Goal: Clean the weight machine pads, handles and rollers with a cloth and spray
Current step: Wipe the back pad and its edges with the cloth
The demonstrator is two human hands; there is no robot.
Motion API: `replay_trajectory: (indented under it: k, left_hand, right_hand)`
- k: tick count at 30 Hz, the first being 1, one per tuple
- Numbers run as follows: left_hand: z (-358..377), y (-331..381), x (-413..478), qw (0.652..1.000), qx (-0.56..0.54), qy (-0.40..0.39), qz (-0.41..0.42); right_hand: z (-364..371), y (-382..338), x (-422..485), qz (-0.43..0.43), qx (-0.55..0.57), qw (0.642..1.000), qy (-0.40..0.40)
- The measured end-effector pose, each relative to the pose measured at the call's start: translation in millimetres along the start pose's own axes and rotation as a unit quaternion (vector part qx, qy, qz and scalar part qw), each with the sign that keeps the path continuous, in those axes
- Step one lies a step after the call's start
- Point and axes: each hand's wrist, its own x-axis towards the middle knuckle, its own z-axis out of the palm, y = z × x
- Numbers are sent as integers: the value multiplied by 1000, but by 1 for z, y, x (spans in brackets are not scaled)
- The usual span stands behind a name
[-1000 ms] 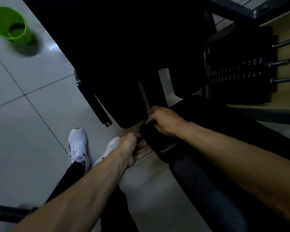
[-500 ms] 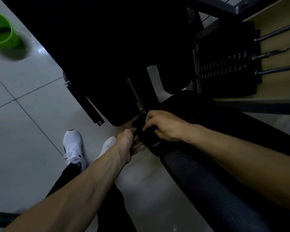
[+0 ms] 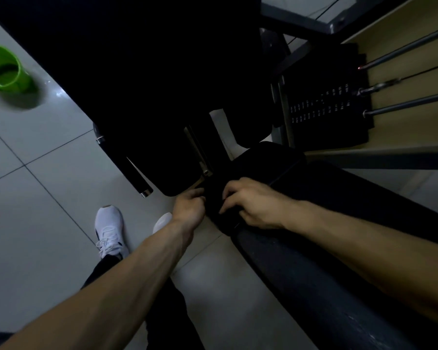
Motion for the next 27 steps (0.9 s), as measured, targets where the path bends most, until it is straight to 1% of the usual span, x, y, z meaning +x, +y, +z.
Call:
replay_trajectory:
  k: [1,3,5,7,9,11,13,15,17,20,22,23,25,27]
  left_hand:
    - [0,0,1,999,24,-14,21]
    - [3,-2,4,992,96,-68,56]
    - [7,-4,3,974,179,-115,78]
    - [7,-6,5,965,224,-109,82]
    - [7,-6,6,960,247,-91,93]
    - [6,-3,6,957,259,-90,96]
    - [8,0,3,952,268,-99,115]
    - [8,4,0,932,312,-104,154]
    - [8,5,-3,911,353,-111,181]
    - [8,10,-7,888,399,-114,196]
    - [8,15,-7,891,396,-117,188]
    - [9,17,-7,891,397,-123,184]
    - [11,22,-6,889,401,-120,186]
    - [14,23,-7,888,401,-114,192]
  right_hand:
    - [7,-11,4,-30,-1,999,-19]
    - [7,-15,-1,-58,-1,998,-21]
    - [-11,8,-17,-32,-9,999,-13]
    - [-29,39,-34,22,-38,999,-9]
    - [-37,53,-43,57,-45,997,22]
    - [-28,32,-32,50,-40,997,32]
    - [-10,-3,-19,21,-25,999,-2]
    - [-2,-20,-14,-11,-35,999,-22]
    - [-15,-1,-21,-12,-42,999,-19]
    - [-37,45,-42,47,-50,998,0]
    - [-41,56,-46,83,-46,995,29]
    - [-40,50,-42,86,-43,994,43]
    - [-27,24,-31,63,-19,997,47]
    - [-13,-1,-26,22,1,1000,18]
